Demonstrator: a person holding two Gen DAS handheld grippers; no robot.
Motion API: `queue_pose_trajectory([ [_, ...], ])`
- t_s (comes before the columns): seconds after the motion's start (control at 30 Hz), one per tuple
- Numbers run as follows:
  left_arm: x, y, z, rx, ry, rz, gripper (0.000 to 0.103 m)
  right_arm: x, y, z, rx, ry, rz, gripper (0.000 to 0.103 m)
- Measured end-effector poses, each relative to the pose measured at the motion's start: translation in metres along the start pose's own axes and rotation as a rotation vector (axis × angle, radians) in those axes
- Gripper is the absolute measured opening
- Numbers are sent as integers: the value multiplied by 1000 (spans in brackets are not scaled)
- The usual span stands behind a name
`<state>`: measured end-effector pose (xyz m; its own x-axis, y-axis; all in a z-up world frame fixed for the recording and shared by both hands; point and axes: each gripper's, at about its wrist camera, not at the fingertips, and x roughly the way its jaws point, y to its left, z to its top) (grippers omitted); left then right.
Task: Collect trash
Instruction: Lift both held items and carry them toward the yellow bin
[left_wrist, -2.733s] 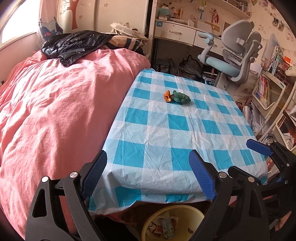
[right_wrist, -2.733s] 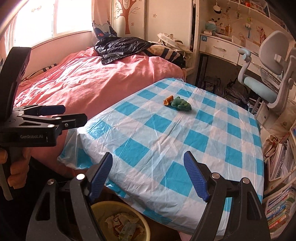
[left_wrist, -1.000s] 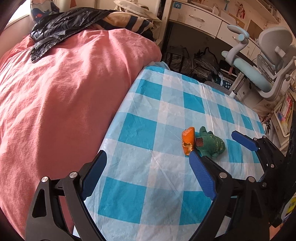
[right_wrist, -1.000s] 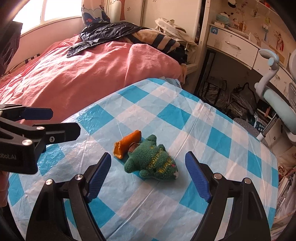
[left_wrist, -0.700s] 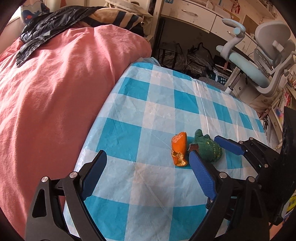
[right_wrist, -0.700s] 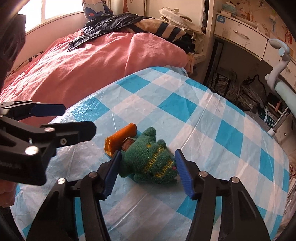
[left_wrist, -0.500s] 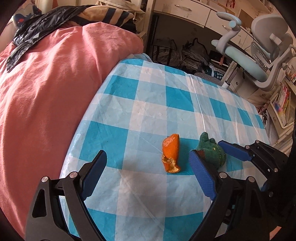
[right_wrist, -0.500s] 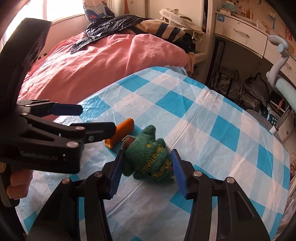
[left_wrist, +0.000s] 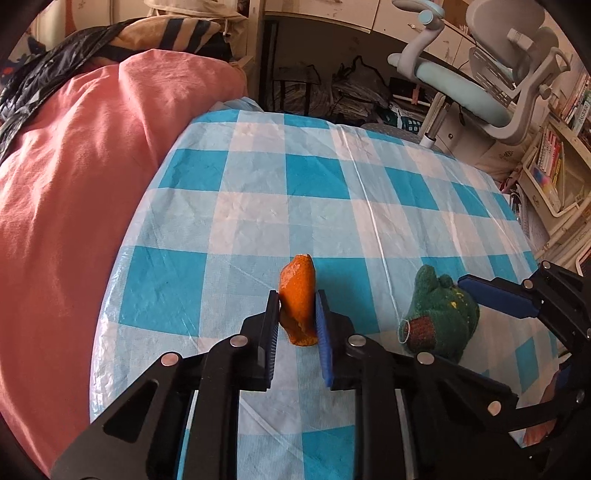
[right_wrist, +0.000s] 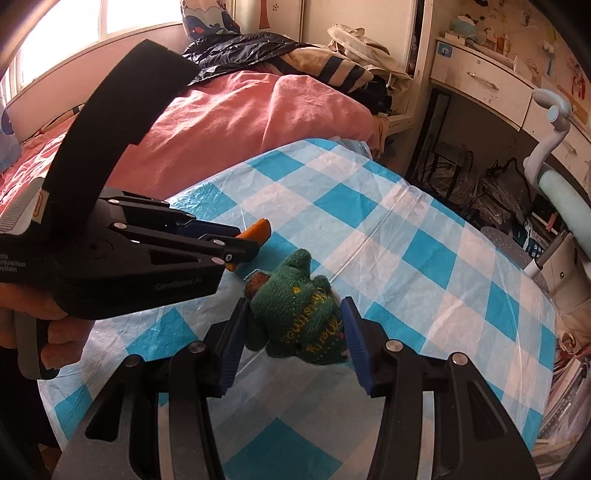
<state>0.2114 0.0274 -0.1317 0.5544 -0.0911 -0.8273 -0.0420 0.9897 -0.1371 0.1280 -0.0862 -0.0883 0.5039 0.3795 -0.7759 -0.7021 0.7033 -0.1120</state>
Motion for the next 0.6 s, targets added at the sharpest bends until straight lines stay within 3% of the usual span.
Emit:
queue_pose_trajectory([
  [0.37,-67,10,-29,-51,-64,-71,18,-58,40,-10,-70,-70,-88,50],
  [0.6,-114,4,-65,-54,-100,-124,18,-91,65,-29,-81,-94,-153,50],
])
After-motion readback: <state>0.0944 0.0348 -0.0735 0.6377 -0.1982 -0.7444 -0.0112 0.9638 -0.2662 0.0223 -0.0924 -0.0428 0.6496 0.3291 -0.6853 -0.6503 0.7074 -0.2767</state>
